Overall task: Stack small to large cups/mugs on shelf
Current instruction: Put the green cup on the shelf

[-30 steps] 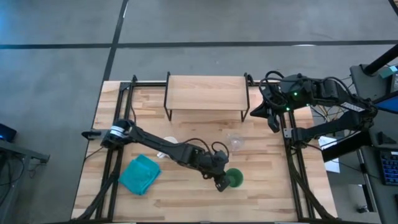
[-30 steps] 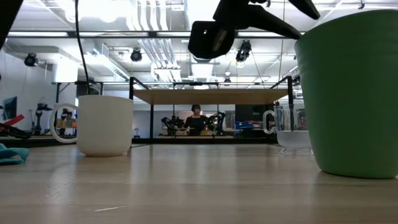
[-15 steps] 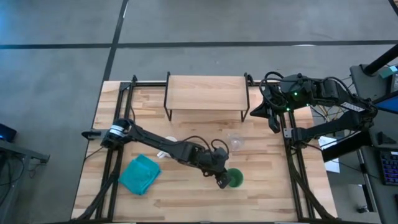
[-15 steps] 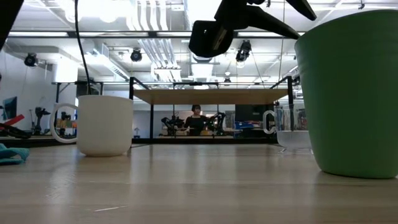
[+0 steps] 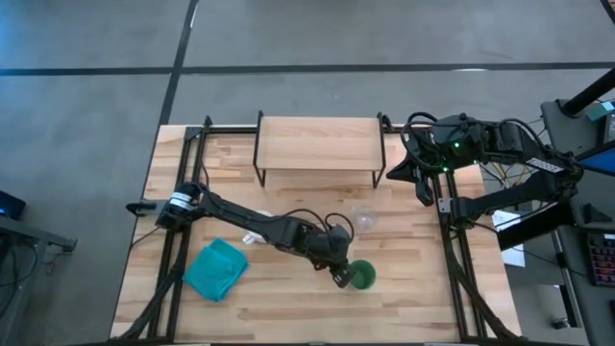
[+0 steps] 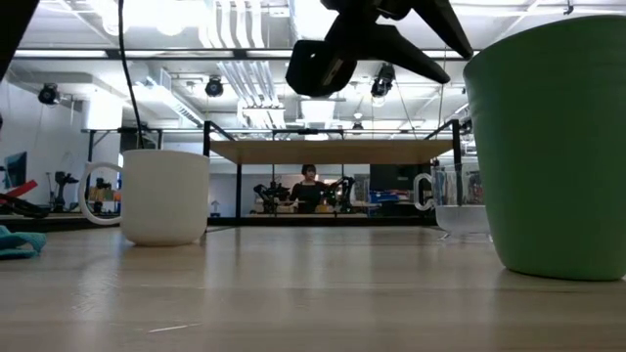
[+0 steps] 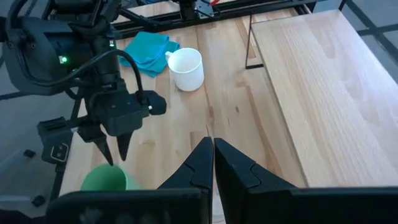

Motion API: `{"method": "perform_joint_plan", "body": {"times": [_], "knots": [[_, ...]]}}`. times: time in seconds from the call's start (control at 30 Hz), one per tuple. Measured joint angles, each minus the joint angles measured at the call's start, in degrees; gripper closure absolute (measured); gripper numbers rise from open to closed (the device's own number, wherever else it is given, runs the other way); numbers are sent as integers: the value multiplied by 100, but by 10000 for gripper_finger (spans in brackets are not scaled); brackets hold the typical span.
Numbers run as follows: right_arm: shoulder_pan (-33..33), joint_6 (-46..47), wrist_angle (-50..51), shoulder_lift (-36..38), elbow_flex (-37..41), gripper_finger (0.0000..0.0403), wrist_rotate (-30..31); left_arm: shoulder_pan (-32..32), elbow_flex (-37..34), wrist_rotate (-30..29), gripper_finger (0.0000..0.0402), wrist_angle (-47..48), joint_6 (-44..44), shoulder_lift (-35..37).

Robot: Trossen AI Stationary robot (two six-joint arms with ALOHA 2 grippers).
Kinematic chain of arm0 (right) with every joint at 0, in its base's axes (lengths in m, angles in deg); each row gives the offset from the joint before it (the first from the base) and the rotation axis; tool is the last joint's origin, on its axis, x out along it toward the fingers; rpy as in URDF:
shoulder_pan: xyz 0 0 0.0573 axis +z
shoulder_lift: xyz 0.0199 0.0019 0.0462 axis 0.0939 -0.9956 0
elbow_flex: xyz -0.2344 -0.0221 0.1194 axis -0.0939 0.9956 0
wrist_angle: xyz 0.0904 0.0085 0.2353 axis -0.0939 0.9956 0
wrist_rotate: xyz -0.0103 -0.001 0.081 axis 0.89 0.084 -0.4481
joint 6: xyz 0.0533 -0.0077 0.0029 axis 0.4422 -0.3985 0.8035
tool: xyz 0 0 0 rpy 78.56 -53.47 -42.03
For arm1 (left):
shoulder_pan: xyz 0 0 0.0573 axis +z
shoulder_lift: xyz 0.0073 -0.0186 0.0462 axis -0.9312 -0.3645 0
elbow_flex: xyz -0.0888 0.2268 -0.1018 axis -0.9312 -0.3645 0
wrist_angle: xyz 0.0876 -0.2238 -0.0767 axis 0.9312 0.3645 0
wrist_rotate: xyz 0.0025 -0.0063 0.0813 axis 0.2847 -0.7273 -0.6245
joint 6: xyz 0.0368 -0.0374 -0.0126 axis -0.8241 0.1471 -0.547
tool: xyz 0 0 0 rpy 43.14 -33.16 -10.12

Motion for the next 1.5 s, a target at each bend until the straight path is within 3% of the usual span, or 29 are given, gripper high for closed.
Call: {"method": "perform_joint_plan", "body": {"times": [1.5], "knots": [[-1,-52,-7,2,0,394,2,11,-74,-29,322,-376,-11,-246]]}}
